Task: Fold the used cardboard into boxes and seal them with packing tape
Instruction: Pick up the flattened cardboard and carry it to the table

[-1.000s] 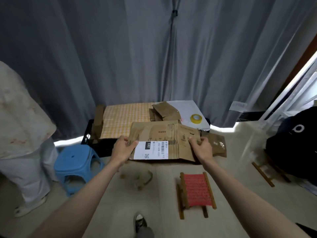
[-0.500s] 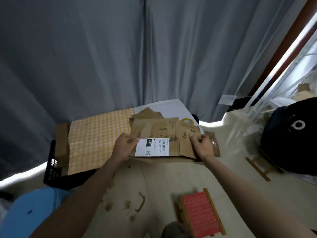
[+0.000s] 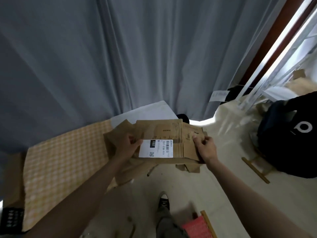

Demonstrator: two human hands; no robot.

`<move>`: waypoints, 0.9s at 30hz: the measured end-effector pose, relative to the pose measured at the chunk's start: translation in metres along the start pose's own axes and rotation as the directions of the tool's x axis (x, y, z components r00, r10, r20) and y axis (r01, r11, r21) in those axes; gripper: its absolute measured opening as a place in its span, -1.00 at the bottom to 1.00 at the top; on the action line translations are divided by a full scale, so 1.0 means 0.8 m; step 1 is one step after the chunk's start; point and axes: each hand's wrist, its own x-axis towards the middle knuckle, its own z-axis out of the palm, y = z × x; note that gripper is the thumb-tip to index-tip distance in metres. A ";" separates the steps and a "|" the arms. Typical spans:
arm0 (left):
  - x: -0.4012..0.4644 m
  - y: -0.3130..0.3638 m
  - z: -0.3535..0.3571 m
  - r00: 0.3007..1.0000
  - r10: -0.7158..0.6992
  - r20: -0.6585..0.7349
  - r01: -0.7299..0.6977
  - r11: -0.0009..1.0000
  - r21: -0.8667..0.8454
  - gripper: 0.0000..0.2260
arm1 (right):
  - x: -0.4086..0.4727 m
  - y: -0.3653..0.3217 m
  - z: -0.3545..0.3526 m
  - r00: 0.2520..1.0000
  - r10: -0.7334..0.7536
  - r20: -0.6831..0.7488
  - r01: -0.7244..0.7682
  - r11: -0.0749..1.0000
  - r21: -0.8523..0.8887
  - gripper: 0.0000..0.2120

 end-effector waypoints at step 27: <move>0.255 -0.009 0.084 0.927 -0.362 0.097 0.374 0.915 -0.152 -0.50 | 0.297 -0.060 0.097 0.989 0.078 0.124 -0.041 0.959 -0.280 -0.39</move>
